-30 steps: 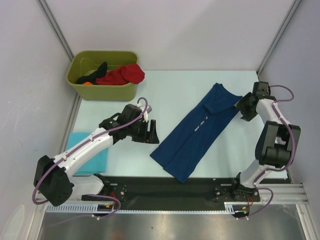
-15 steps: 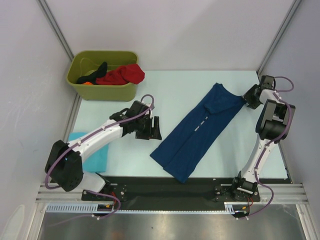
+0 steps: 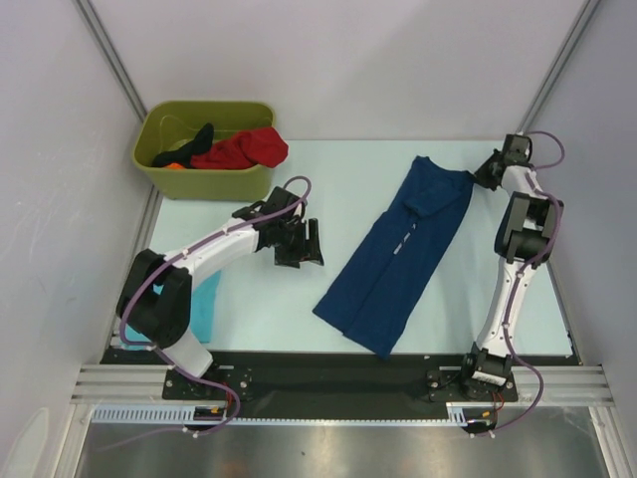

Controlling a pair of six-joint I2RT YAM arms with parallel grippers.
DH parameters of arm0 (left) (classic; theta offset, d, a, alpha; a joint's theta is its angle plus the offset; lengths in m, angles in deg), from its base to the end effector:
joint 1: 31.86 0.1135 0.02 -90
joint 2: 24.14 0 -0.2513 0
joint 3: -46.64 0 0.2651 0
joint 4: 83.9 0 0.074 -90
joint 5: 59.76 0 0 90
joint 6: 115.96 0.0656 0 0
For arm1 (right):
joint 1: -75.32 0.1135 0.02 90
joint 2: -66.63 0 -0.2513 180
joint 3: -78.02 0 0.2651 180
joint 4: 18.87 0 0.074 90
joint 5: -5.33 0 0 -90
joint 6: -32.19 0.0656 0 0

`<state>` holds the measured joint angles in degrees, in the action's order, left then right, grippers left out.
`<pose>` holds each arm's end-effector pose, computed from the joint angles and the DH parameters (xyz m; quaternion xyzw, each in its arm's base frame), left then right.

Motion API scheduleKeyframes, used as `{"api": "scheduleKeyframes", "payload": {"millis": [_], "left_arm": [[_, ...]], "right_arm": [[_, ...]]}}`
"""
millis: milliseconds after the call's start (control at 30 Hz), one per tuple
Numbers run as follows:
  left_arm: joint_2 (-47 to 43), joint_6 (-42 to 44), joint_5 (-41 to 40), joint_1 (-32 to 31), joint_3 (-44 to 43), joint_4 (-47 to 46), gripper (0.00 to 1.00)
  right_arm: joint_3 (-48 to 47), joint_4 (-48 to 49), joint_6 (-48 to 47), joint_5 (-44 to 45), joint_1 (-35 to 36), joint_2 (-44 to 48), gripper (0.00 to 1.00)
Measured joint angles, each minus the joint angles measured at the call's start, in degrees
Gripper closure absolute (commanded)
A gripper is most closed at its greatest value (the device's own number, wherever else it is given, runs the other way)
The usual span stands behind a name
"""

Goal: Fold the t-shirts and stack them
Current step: Fold the tshirt

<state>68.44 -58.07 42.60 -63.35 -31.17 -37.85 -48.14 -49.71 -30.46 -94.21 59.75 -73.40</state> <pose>0.2954 -0.1974 0.1764 0.0219 0.9623 -0.2205 0.1579 0.5506 -0.1421 0.1138 0.3067 0.8677 0.1157 0.3738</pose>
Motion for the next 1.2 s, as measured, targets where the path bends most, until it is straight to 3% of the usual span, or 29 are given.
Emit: {"api": "scheduleKeyframes", "payload": {"millis": [167, 267, 367, 533, 600, 767, 1033, 1133, 1167, 1200], "left_arm": [[1.97, -0.94, 0.02, 0.39, -0.7, -0.31, 0.28], [2.58, -1.14, 0.28, 0.48, -0.7, -0.37, 0.28], [3.06, -1.53, 1.62, 0.5, -0.57, -1.49, 0.27], [3.91, -2.47, 6.56, 0.39, 1.31, -6.36, 0.26], [5.14, -2.62, 8.52, 0.04, 1.81, -8.02, 0.27], [8.17, -2.99, 12.37, -1.49, 4.98, -12.39, 0.32], [8.96, -3.5, 17.09, -4.39, 8.72, -15.5, 0.29], [9.53, -4.07, 18.47, -5.31, 8.81, -17.11, 0.29], [9.66, -4.46, 18.93, -5.57, 8.96, -17.84, 0.3], [9.73, -4.72, 19.28, -5.73, 9.27, -18.64, 0.31]], "right_arm": [[-20.22, -0.2, 0.55, -0.55, 2.93, -12.66, 0.96], [-28.46, 3.26, 1.73, -1.92, 4.39, -18.93, 0.84], [-29.66, 6.6, 2.93, -2.36, 5.66, -20.39, 0.68], [-29.83, 6.84, 3.08, -1.38, 7.1, -20.09, 0.5], [-29.83, 3.93, 2.86, -0.74, 7.06, -18.84, 0.41], [-28.35, -6.73, 1.7, 0.04, 4.79, -12.37, 0.3], [-18.43, -12.9, 1.18, -4.42, -0.17, 4.04, 0.39], [-15.45, -11.69, 1.33, -9.75, 1.38, 6.19, 0.55], [-13.7, -10.56, 1.53, -11.85, 2.4, 6.54, 0.69], [-11.85, -9.53, 1.95, -14.03, 3.54, 6.6, 0.72]]}}
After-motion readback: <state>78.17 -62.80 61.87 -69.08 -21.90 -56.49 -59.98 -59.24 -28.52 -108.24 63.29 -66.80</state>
